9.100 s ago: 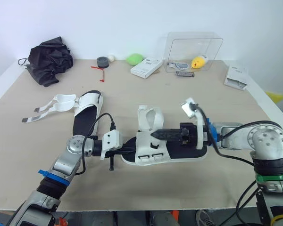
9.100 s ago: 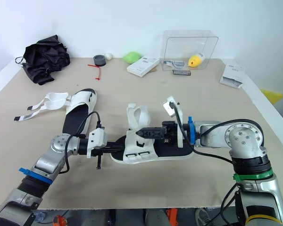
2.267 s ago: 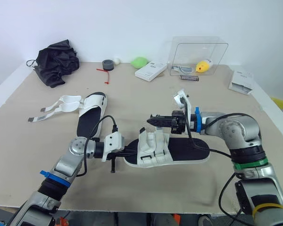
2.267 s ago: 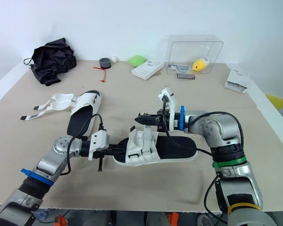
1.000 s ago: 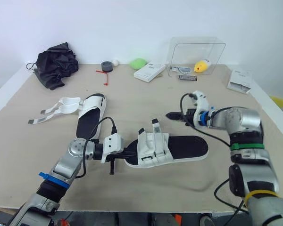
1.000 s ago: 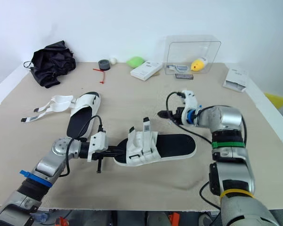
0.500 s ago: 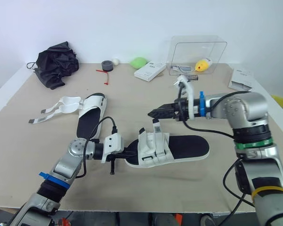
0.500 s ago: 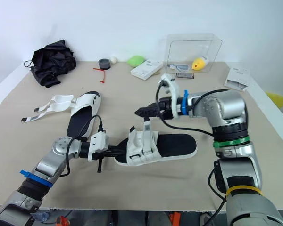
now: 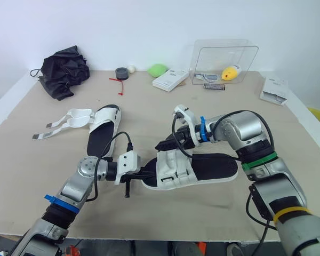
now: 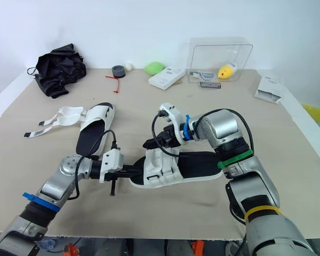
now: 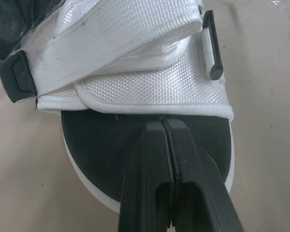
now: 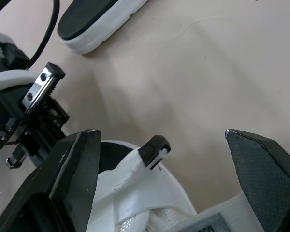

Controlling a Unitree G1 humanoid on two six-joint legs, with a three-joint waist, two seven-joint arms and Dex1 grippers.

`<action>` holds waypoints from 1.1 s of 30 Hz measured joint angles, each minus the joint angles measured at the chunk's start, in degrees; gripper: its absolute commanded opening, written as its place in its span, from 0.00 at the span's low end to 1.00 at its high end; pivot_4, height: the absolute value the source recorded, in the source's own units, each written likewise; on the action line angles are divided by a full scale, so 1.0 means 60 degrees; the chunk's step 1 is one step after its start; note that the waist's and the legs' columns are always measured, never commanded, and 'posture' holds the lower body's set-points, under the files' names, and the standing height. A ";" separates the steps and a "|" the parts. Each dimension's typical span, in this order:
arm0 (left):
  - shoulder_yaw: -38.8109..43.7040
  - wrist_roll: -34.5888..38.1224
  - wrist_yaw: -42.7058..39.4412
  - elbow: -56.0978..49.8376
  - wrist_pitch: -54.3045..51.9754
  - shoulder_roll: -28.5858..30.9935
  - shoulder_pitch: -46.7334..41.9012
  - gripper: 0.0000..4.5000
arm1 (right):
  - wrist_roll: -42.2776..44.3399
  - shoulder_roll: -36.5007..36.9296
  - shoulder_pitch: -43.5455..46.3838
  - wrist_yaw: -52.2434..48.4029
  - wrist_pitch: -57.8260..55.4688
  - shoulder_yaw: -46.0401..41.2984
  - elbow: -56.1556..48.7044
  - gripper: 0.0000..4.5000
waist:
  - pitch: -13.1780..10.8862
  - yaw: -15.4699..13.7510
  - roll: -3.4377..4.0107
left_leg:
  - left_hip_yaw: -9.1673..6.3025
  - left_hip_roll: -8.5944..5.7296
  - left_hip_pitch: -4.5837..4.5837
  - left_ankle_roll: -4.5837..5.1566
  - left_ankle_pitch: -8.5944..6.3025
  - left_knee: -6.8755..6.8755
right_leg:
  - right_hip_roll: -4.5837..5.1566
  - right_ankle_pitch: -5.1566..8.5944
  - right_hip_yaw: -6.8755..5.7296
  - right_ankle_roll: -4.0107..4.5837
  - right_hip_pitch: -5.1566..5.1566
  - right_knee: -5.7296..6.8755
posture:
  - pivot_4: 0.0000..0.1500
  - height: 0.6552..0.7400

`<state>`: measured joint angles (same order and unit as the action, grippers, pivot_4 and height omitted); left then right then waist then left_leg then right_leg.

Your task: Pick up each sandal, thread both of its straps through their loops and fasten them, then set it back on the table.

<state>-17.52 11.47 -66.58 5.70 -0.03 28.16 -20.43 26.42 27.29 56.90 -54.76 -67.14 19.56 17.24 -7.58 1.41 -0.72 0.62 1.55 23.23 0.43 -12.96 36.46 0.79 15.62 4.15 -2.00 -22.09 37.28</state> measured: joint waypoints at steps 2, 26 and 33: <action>0.0002 0.0000 0.0010 -0.0009 -0.0003 -0.0001 0.0008 0.00 | -0.0020 -0.0025 0.0000 -0.0163 -0.0002 0.0108 -0.0001 0.99 | 0.0000 0.0000 0.0000 | 0.0000 0.0000 0.0000 0.0000 0.0000 0.0000 | 0.0000 0.0000 0.0000 0.0000 0.0000 0.0000 | 1.00 1.00; -0.0003 0.0000 0.0054 -0.0026 -0.0031 -0.0009 0.0009 0.00 | -0.0200 -0.0159 0.0000 -0.0609 0.0038 -0.0295 0.0047 0.01 | 0.0000 -0.0004 -0.0001 | 0.0001 -0.0001 0.0002 -0.0001 0.0001 0.0006 | 0.0003 -0.0004 -0.0003 0.0000 0.0000 0.0001 | 1.00 1.00; -0.0005 0.0001 0.0043 -0.0027 -0.0031 -0.0018 0.0015 0.00 | 0.1220 0.0035 -0.0038 -0.0776 -0.0093 -0.2474 -0.1198 0.01 | -0.0002 -0.0016 -0.0002 | -0.0007 -0.0001 0.0007 -0.0001 0.0001 0.0006 | 0.0003 -0.0004 -0.0005 -0.0002 0.0001 0.0001 | 1.00 1.00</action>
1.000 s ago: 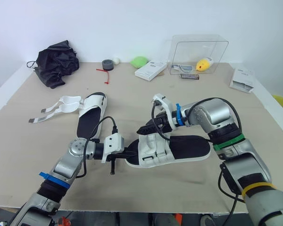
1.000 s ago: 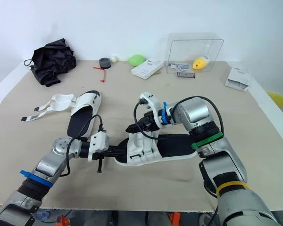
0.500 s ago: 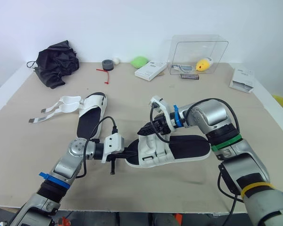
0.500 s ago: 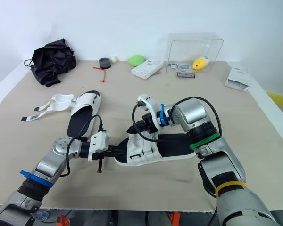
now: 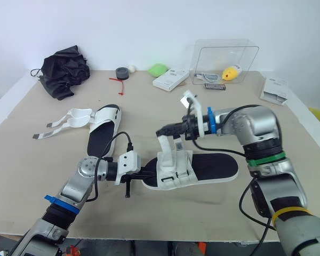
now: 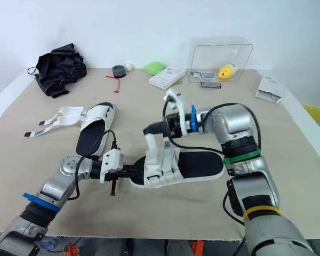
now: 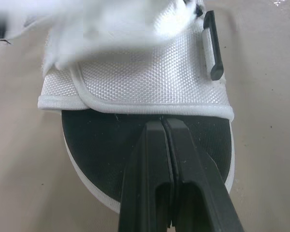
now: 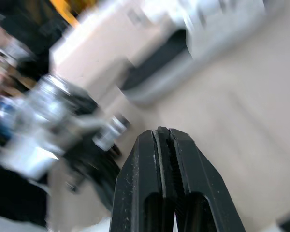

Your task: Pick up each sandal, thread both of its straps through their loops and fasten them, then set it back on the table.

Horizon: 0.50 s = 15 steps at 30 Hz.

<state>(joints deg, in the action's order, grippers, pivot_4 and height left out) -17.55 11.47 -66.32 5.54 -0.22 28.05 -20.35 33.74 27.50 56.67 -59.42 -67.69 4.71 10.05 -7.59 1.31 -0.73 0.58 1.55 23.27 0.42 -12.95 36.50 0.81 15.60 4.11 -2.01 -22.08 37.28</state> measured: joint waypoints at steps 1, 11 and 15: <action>0.0001 0.0000 0.0002 0.0003 0.0000 0.0000 0.0000 0.00 | 0.0137 0.0016 -0.0017 0.0008 0.0002 -0.0165 -0.0227 0.01 | 0.0000 0.0001 0.0000 | -0.0001 0.0000 -0.0001 0.0000 0.0000 0.0000 | 0.0000 0.0000 0.0000 0.0000 0.0001 0.0000 | 1.00 1.00; -0.0011 -0.0001 -0.0066 0.0077 0.0002 -0.0023 -0.0080 0.00 | 0.0304 -0.0861 -0.0043 0.2180 0.0787 -0.1525 -0.0562 0.01 | 0.0000 -0.0001 0.0001 | 0.0009 -0.0003 0.0002 -0.0002 0.0003 0.0001 | 0.0003 -0.0006 0.0005 -0.0003 -0.0004 0.0002 | 1.00 1.00; -0.0012 -0.0002 -0.0078 0.0100 0.0007 -0.0039 -0.0101 0.00 | 0.0260 -0.1007 0.0290 0.2796 0.1158 -0.1670 -0.0549 0.01 | -0.0001 -0.0002 0.0001 | 0.0010 -0.0004 0.0002 -0.0002 0.0003 0.0001 | 0.0008 -0.0006 0.0005 -0.0004 -0.0004 0.0001 | 1.00 1.00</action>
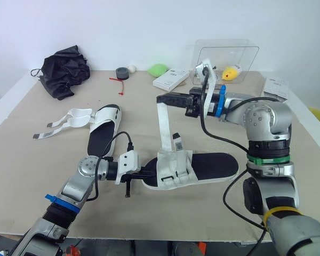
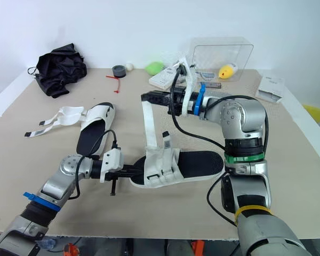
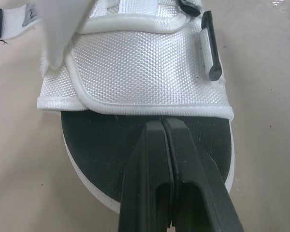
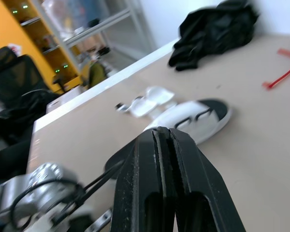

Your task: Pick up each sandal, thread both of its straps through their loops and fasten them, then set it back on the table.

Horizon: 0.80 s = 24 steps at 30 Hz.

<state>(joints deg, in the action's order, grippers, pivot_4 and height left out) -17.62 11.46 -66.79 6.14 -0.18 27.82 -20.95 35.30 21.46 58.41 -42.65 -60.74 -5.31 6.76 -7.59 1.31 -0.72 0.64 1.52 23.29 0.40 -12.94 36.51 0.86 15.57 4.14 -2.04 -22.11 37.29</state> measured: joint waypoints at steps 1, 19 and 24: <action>0.0000 0.0000 -0.0001 0.0007 0.0001 -0.0002 -0.0014 0.00 | 0.0013 -0.0013 0.0114 0.0111 0.0077 -0.0042 -0.0007 0.01 | 0.0000 0.0000 0.0000 | 0.0000 0.0000 0.0000 0.0000 0.0000 0.0000 | 0.0000 0.0000 -0.0001 0.0000 0.0000 0.0000 | 1.00 1.00; -0.0015 0.0002 0.0017 0.0025 0.0071 -0.0083 0.0063 0.00 | 0.1307 0.3396 -0.3222 -0.2491 0.0700 0.1512 -0.6549 0.01 | -0.0005 -0.0009 -0.0009 | -0.0056 -0.0038 0.0006 0.0000 -0.0002 -0.0001 | 0.0039 0.0033 -0.0033 -0.0037 0.0032 -0.0012 | 1.00 1.00; 0.0027 -0.0006 0.0086 0.0157 0.0069 -0.0045 0.0030 0.00 | 0.0514 0.4019 -0.3544 -0.2688 0.1693 0.2105 -0.7409 0.01 | -0.0025 0.0002 -0.0037 | -0.0048 -0.0023 -0.0023 0.0016 0.0034 0.0000 | 0.0041 0.0048 -0.0049 -0.0034 0.0035 -0.0013 | 1.00 1.00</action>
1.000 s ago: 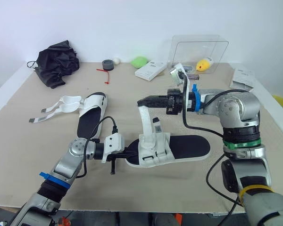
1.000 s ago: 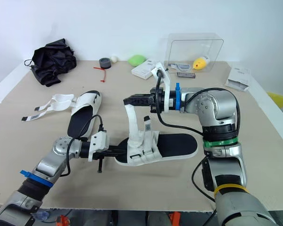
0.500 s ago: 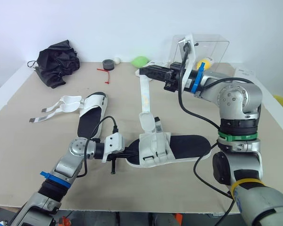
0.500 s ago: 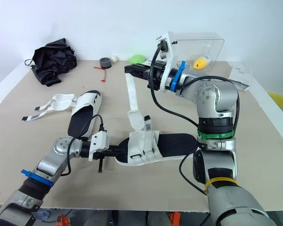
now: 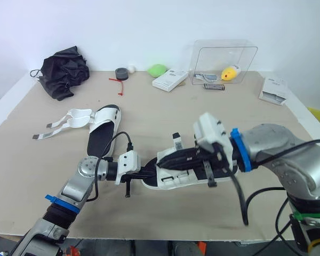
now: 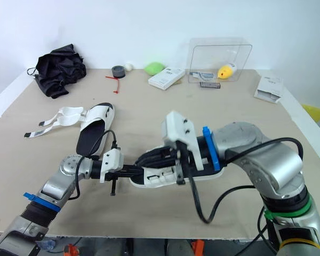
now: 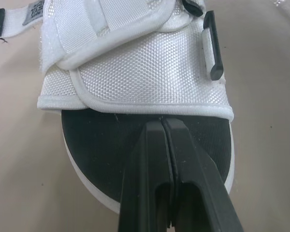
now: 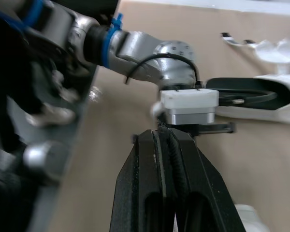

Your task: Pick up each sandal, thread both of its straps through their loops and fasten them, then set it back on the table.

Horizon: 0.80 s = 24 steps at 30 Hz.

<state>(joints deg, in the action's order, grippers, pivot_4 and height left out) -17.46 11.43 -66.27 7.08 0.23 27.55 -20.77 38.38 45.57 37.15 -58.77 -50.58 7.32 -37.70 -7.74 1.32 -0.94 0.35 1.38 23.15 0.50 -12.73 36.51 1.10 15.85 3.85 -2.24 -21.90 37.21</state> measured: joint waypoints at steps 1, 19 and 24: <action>-0.0002 0.0000 -0.0005 0.0034 0.0001 -0.0003 -0.0031 0.00 | -0.0122 0.0042 -0.0021 -0.0008 0.0210 0.0001 0.0060 0.01 | -0.0007 -0.0002 -0.0011 | 0.0001 0.0005 -0.0001 -0.0001 0.0005 0.0000 | 0.0015 -0.0004 -0.0003 0.0011 0.0000 -0.0001 | 1.00 1.00; -0.0053 0.0003 -0.0265 0.0245 0.0182 -0.0056 -0.0187 0.00 | 0.2313 0.2670 -0.2291 -0.1803 -0.0377 -0.1616 -0.0263 0.98 | -0.0013 -0.0039 -0.0021 | -0.0032 0.0019 0.0011 -0.0004 0.0002 -0.0009 | 0.0039 -0.0007 -0.0075 0.0012 0.0007 -0.0009 | 1.00 1.00; -0.0056 0.0003 -0.0282 0.0244 0.0197 -0.0060 -0.0182 0.00 | 0.3735 0.2546 -0.2382 -0.0527 -0.1769 -0.2025 0.0153 0.98 | -0.0013 -0.0041 -0.0028 | -0.0032 0.0023 0.0014 -0.0004 0.0002 -0.0010 | 0.0044 -0.0012 -0.0074 0.0023 0.0008 -0.0010 | 1.00 1.00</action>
<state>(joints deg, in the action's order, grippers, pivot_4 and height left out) -17.79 11.45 -67.96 8.55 1.42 27.19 -21.86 60.79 60.85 22.85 -61.93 -61.19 -4.83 -36.78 -7.82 1.07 -1.11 0.16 1.52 23.23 0.47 -12.72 36.45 1.36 15.78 3.41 -2.11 -21.85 37.15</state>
